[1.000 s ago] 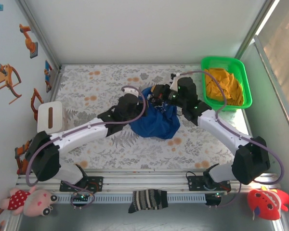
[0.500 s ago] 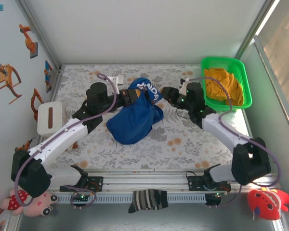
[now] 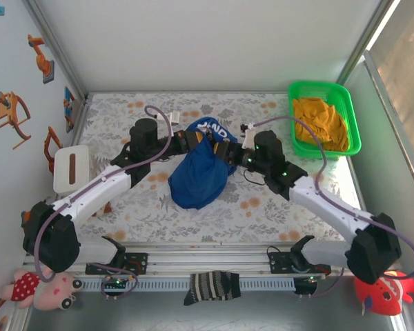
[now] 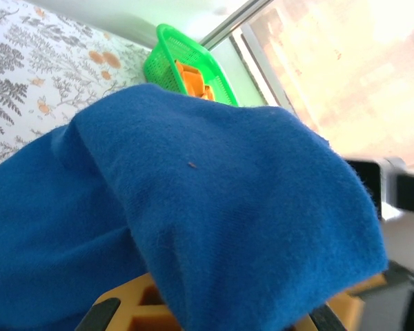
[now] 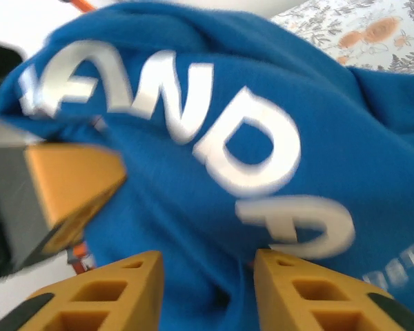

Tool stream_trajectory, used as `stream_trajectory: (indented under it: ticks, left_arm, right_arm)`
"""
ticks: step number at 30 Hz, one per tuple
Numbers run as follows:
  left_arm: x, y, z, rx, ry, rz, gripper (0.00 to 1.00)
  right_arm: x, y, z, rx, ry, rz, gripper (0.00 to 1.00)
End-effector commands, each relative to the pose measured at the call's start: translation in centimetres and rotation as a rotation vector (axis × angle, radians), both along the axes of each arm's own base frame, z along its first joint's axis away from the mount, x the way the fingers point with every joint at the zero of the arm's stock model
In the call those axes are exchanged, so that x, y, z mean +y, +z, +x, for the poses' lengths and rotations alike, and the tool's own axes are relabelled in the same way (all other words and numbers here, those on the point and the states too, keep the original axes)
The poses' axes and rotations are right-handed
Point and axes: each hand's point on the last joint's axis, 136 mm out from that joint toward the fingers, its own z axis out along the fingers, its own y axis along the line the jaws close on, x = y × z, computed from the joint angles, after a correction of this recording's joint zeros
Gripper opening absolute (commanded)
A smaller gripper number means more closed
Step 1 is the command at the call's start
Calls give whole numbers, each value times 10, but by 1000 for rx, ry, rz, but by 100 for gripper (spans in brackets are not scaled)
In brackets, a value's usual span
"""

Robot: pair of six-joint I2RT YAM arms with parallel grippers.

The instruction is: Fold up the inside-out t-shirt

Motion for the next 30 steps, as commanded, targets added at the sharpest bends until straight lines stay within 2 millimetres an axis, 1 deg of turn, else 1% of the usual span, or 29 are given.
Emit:
stream_trajectory:
  ticks: [1,3,4,5,6,8,10,15,17,19,22,24,26,27,28,29,30]
  left_arm:
    - [-6,20,0,-35,-42,-47,0]
    - [-6,16,-2,-26,-54,-44,0]
    - [-5,16,-3,-25,-61,-49,0]
    - [-5,16,-4,-23,-67,-55,0]
    - [-4,18,-5,-25,-69,-60,0]
    - [-3,19,-6,-27,-71,-66,0]
    - [-1,22,-7,-34,-72,-71,0]
    - [2,22,-3,-35,-60,-73,0]
    - [3,21,0,-35,-56,-72,0]
    - [4,19,2,-31,-52,-73,0]
    - [4,19,6,-27,-49,-80,0]
    - [3,20,7,-26,-50,-86,0]
    - [3,21,8,-29,-50,-88,0]
    - [3,22,8,-30,-49,-89,0]
    - [3,22,8,-29,-48,-88,0]
    - [4,23,8,-30,-45,-89,0]
    - [6,24,9,-30,-41,-89,0]
  right_arm:
    - [-3,3,47,-39,-92,-40,32]
    - [-21,-14,82,-3,-179,-83,33]
    - [-28,-24,96,23,-196,-89,36]
    - [-30,-31,105,49,-183,-76,40]
    - [-29,-33,108,62,-158,-57,42]
    - [-21,-33,101,64,-94,-40,44]
    - [-18,-30,87,60,-50,1,45]
    - [-25,-19,46,39,-14,85,49]
    - [-25,-17,31,33,4,96,50]
    - [-20,-16,16,26,24,96,51]
    - [-11,-17,5,22,38,85,52]
    - [-3,-20,6,28,45,84,52]
    - [5,-24,12,45,51,93,51]
    - [11,-25,16,52,64,104,50]
    - [16,-28,19,66,77,109,43]
    - [19,-32,20,77,86,110,31]
    - [21,-34,22,85,89,118,13]
